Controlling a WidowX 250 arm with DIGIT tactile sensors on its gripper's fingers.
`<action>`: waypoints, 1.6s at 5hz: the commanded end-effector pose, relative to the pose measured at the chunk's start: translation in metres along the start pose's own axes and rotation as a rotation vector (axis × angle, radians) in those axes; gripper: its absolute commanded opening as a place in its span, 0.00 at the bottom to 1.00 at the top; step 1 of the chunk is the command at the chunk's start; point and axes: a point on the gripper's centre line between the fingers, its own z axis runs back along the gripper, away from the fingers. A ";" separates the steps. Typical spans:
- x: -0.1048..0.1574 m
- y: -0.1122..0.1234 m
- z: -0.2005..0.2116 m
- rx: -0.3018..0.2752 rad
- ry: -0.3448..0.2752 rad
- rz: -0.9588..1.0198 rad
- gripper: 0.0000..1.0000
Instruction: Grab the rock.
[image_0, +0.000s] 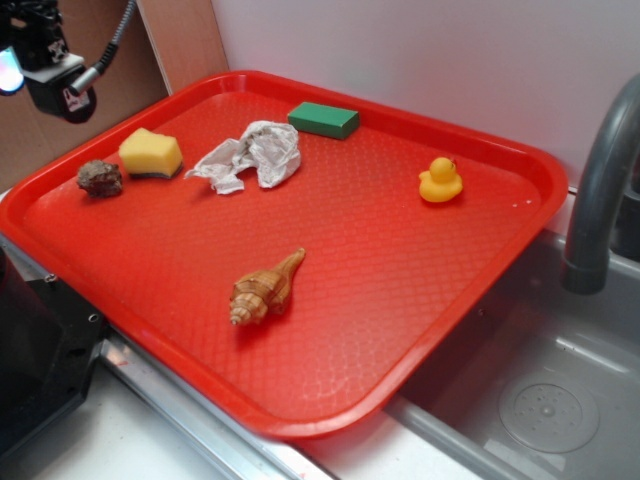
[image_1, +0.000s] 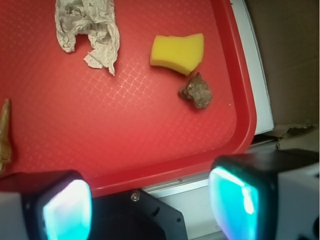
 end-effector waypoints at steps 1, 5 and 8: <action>0.020 0.042 -0.040 -0.002 -0.032 0.248 1.00; 0.042 0.069 -0.110 -0.073 -0.042 0.054 1.00; 0.048 0.058 -0.141 -0.050 -0.017 0.032 0.00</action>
